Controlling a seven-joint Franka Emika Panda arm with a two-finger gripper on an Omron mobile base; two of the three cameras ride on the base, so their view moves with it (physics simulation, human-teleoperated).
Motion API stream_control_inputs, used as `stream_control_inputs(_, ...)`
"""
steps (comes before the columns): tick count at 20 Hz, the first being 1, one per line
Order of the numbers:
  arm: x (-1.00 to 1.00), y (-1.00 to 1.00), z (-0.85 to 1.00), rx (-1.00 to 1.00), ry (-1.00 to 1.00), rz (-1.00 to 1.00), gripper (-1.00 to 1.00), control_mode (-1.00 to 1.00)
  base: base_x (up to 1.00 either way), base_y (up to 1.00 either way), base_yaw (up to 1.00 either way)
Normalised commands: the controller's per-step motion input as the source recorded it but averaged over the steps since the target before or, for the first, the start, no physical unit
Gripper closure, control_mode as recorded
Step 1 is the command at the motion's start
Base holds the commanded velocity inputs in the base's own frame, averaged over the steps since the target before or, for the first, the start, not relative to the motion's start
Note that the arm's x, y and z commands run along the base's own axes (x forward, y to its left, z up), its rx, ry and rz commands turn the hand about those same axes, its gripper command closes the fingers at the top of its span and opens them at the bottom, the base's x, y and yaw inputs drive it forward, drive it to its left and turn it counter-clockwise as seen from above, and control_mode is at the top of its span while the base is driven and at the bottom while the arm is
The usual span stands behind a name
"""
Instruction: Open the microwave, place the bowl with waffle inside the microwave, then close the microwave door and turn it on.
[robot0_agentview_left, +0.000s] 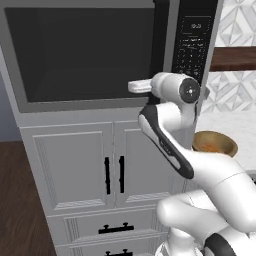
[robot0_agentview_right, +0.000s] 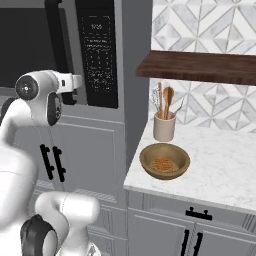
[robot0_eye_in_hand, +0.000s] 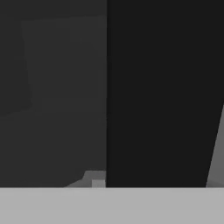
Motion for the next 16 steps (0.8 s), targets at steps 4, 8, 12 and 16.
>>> stream_control_inputs(4, -0.53, 1.0, 0.0, -0.03, 0.04, 0.22, 1.0, -1.0, 0.0, 0.0, 0.0)
stream_control_inputs(8, -0.98, 1.0, -0.04, -0.13, 0.0, 0.2, 1.0, -1.0, 0.0, 0.0, 0.0)
stream_control_inputs(12, -1.0, 1.0, 0.0, -0.2, 0.0, 0.19, 1.0, -1.0, 0.0, 0.0, 0.0)
stream_control_inputs(16, -1.0, 1.0, 0.0, -0.28, 0.0, 0.24, 1.0, -1.0, 0.0, 0.0, 0.0)
